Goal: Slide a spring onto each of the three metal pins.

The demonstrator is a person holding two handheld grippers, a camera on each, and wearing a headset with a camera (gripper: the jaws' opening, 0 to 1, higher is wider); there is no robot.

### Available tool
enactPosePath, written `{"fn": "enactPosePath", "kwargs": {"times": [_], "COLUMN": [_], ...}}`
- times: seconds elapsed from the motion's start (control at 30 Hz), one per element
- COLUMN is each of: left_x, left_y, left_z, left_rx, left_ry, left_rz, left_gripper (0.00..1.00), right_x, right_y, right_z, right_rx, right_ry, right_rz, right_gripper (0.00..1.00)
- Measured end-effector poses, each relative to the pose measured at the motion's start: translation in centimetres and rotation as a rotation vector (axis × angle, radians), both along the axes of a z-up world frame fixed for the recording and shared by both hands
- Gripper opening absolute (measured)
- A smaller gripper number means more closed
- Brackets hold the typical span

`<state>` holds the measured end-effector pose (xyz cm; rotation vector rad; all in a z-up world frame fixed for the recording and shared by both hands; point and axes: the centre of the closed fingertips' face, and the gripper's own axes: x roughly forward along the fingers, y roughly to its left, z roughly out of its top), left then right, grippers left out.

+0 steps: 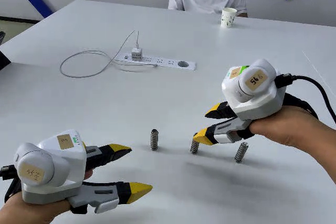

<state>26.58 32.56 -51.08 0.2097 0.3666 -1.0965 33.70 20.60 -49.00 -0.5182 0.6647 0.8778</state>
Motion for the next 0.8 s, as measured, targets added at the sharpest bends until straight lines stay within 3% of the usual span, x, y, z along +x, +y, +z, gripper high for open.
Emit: {"fn": "enactPosePath", "kwargs": {"times": [0.8], "left_x": [0.5], "left_y": [0.0], "left_z": [-0.1], "left_rx": [0.002], "left_ry": [0.005], "left_rz": [0.003], "left_gripper": [0.58], "right_x": [-1.7], "right_y": [-6.0], "right_z": [0.3], "right_rx": [0.056], "right_ry": [-0.038], "right_rz": [-0.143], "right_gripper": [0.5]}}
